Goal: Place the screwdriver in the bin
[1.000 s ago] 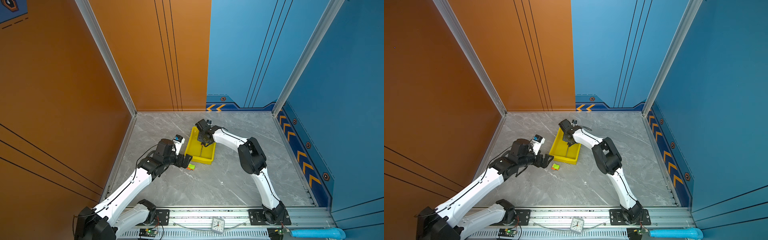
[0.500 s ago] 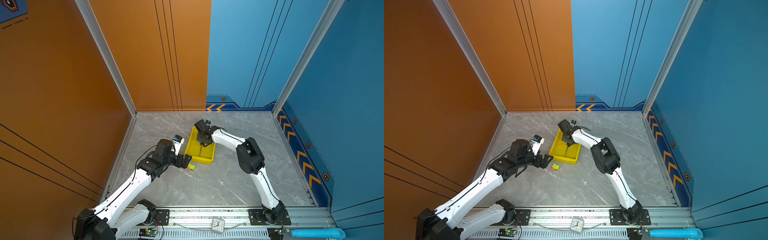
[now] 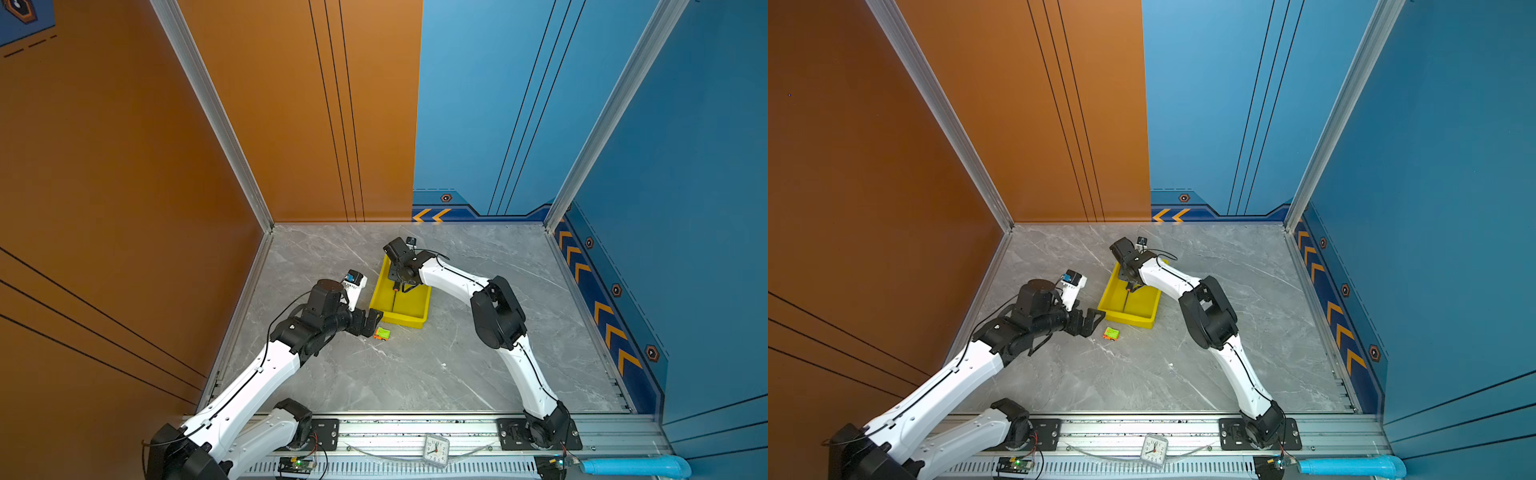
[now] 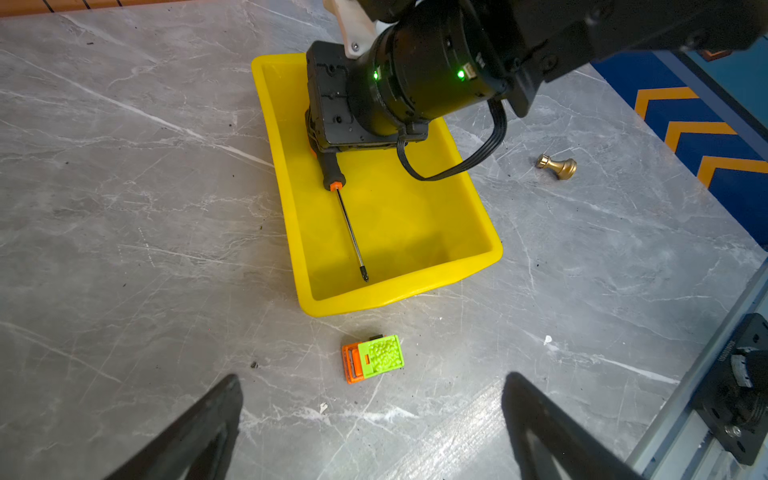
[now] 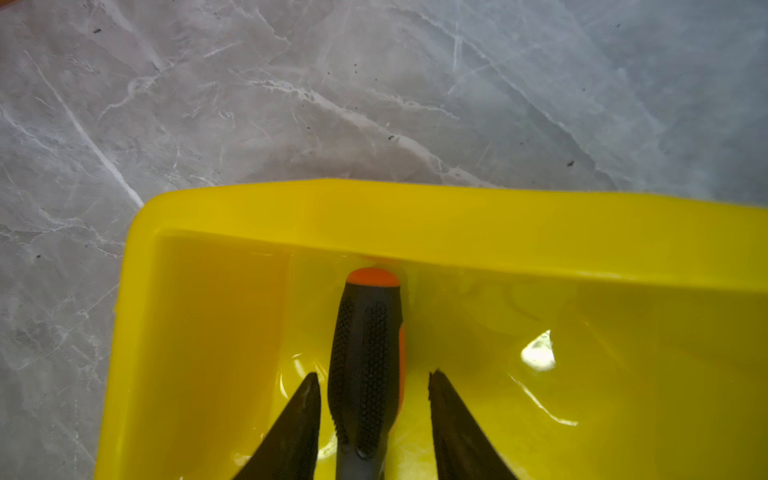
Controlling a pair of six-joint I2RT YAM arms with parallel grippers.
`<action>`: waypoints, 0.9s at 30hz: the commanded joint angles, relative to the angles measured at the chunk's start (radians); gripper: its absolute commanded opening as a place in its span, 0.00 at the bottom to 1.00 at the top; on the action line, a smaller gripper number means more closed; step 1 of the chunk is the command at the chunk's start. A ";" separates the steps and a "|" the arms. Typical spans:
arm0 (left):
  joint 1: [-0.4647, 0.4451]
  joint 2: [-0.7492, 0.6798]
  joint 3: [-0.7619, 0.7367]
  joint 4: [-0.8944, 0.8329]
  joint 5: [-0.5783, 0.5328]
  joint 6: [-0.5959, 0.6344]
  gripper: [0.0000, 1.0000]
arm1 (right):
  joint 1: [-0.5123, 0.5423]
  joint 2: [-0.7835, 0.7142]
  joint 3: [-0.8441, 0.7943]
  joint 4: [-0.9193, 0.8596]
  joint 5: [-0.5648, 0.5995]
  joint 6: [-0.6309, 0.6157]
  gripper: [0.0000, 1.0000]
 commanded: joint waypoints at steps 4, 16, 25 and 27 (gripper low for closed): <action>0.007 -0.022 -0.020 0.018 -0.027 0.009 0.98 | 0.036 -0.107 0.020 -0.046 0.070 -0.052 0.52; 0.004 -0.056 -0.037 0.007 -0.228 -0.022 0.98 | 0.091 -0.373 -0.129 -0.074 0.188 -0.142 0.64; 0.010 -0.051 -0.052 0.000 -0.392 -0.038 0.98 | 0.105 -0.710 -0.444 -0.074 0.353 -0.269 1.00; 0.015 -0.054 -0.058 -0.005 -0.453 -0.056 0.98 | 0.105 -0.800 -0.519 -0.074 0.394 -0.315 1.00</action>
